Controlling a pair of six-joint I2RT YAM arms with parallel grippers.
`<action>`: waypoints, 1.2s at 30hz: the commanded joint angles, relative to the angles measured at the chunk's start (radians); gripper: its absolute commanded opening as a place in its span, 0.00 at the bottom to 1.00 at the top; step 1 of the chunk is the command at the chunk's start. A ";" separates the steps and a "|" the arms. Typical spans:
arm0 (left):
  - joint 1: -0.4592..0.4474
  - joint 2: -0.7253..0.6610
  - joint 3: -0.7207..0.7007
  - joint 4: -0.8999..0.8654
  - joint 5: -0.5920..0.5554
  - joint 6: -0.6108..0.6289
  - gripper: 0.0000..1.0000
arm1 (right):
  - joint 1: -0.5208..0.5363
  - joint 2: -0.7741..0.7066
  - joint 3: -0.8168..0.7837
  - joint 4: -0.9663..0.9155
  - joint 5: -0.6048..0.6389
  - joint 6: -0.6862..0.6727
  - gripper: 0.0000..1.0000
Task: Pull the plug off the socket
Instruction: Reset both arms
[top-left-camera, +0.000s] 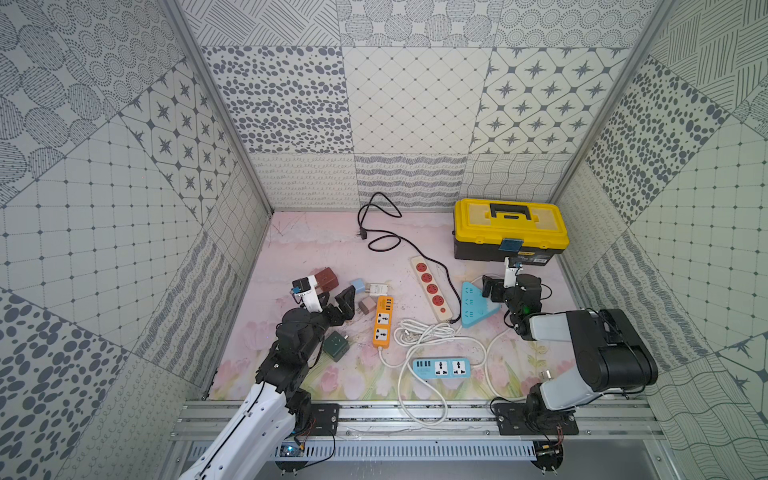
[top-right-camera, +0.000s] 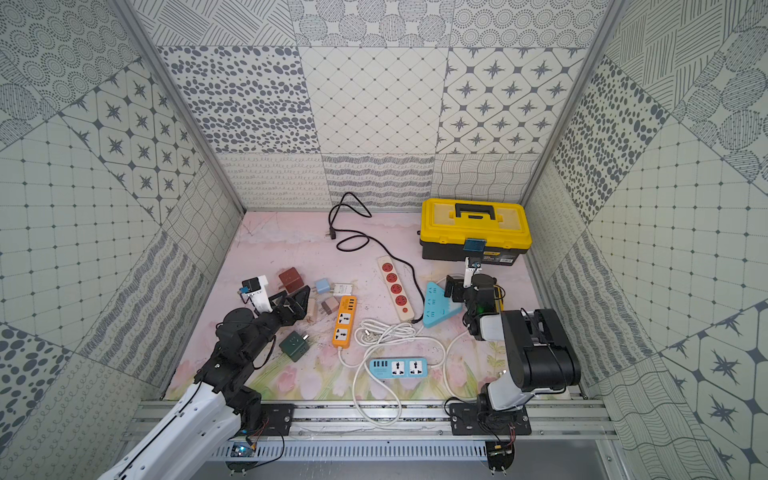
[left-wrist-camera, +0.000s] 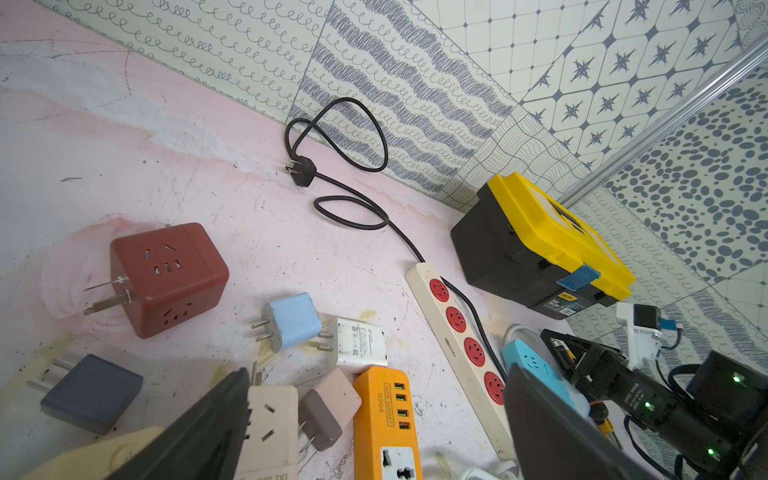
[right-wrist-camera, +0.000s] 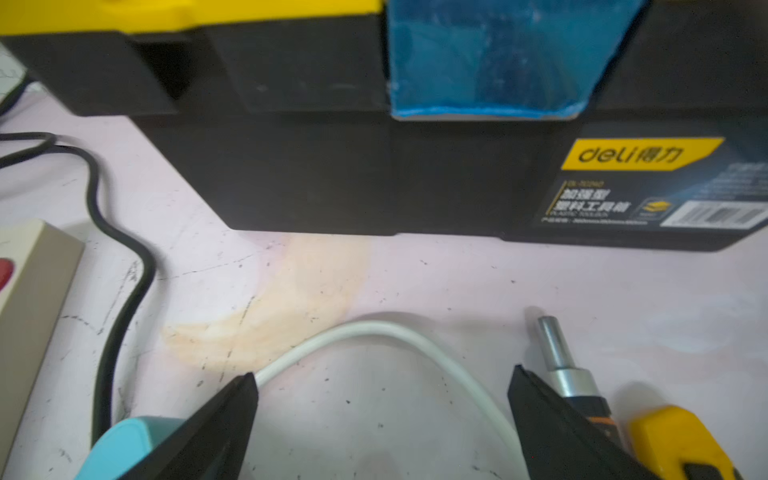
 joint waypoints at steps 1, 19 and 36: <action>0.006 0.061 0.063 -0.017 -0.076 0.151 1.00 | -0.014 -0.003 0.026 0.124 0.039 -0.033 1.00; 0.232 0.944 0.183 0.524 -0.036 0.470 1.00 | -0.014 -0.001 0.047 0.084 0.083 -0.015 0.99; 0.258 0.984 0.132 0.656 0.061 0.493 0.99 | -0.014 -0.002 0.045 0.085 0.085 -0.014 0.99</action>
